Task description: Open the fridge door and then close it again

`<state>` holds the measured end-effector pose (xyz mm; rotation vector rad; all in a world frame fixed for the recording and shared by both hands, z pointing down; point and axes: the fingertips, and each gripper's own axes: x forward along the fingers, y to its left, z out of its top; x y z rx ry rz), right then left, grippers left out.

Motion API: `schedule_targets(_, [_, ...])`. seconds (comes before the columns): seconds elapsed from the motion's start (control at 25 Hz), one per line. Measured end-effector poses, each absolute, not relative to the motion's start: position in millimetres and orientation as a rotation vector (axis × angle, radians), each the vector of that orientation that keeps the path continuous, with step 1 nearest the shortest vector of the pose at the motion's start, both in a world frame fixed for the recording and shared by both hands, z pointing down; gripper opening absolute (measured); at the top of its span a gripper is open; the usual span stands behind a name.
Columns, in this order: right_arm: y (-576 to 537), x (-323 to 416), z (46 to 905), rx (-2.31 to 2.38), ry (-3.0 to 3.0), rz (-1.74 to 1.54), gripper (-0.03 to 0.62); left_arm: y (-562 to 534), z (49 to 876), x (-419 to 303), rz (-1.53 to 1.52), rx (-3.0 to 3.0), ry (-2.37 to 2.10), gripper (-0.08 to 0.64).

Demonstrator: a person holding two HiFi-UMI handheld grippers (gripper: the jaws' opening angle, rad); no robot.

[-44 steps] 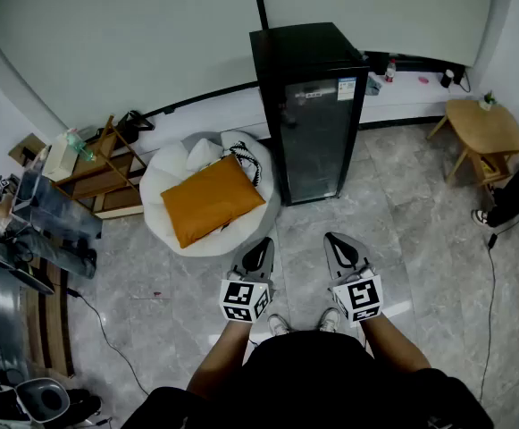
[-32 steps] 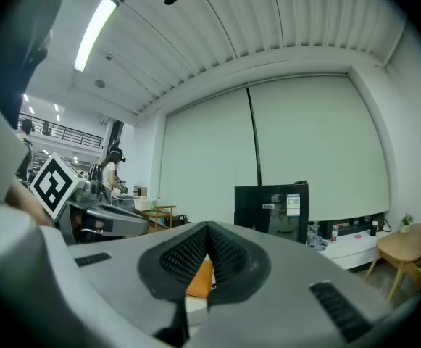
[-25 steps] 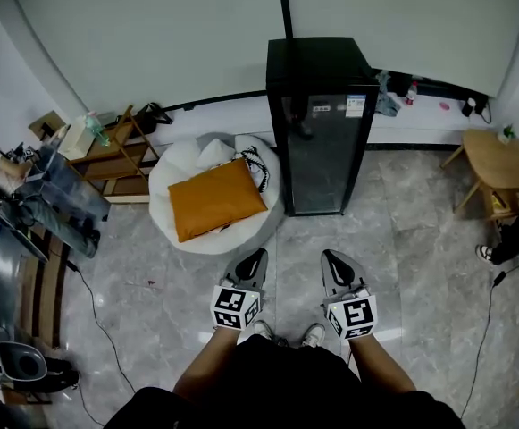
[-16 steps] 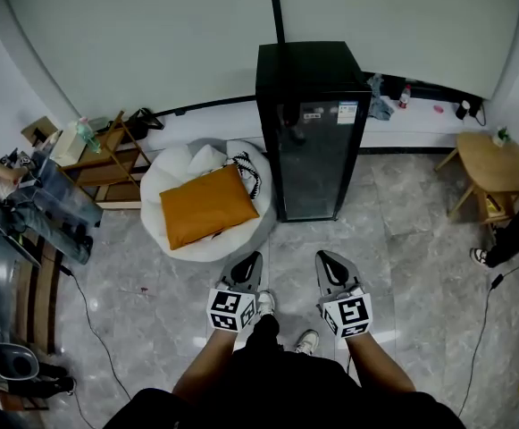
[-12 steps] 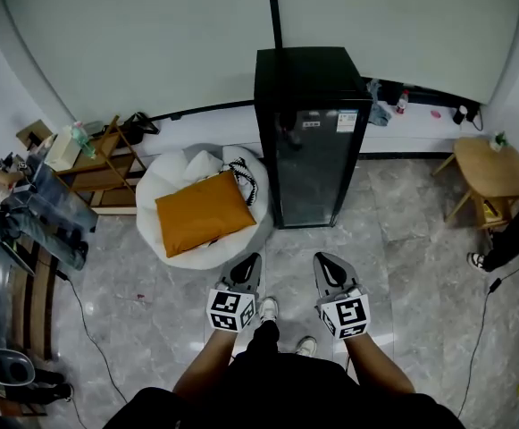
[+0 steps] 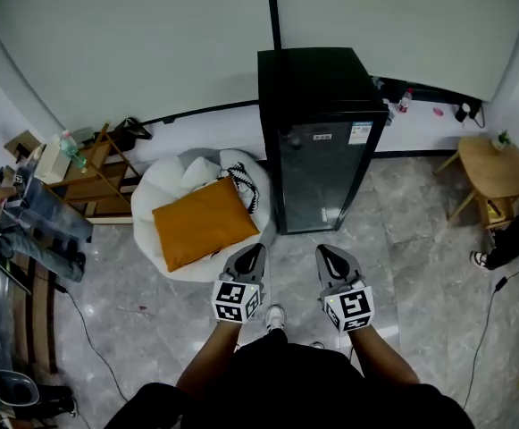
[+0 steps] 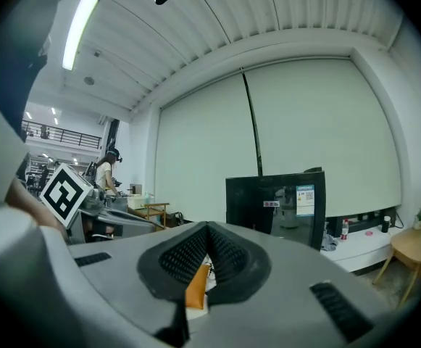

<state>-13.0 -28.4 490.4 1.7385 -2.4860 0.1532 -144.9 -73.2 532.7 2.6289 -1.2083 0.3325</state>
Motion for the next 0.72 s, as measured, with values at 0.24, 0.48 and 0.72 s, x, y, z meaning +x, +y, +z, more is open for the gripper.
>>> schedule_targets(0.24, [-75.0, -20.9, 498.7, 1.757, -2.438, 0.161, 0.017, -117.7, 536.1, -150.8, 0.349, 2.662, -1.153, 0.029])
schedule_targets(0.48, [-108.9, -36.8, 503.5, 1.755, -2.414, 0.172, 0.017, -152.3, 535.3, -153.0, 0.347, 2.704, -1.079, 0.029])
schedule_targets(0.72, [-123.6, -48.2, 502.4, 1.723, -2.406, 0.154, 0.017, -174.2, 530.9, -146.6, 0.349, 2.756, -1.016, 0.029])
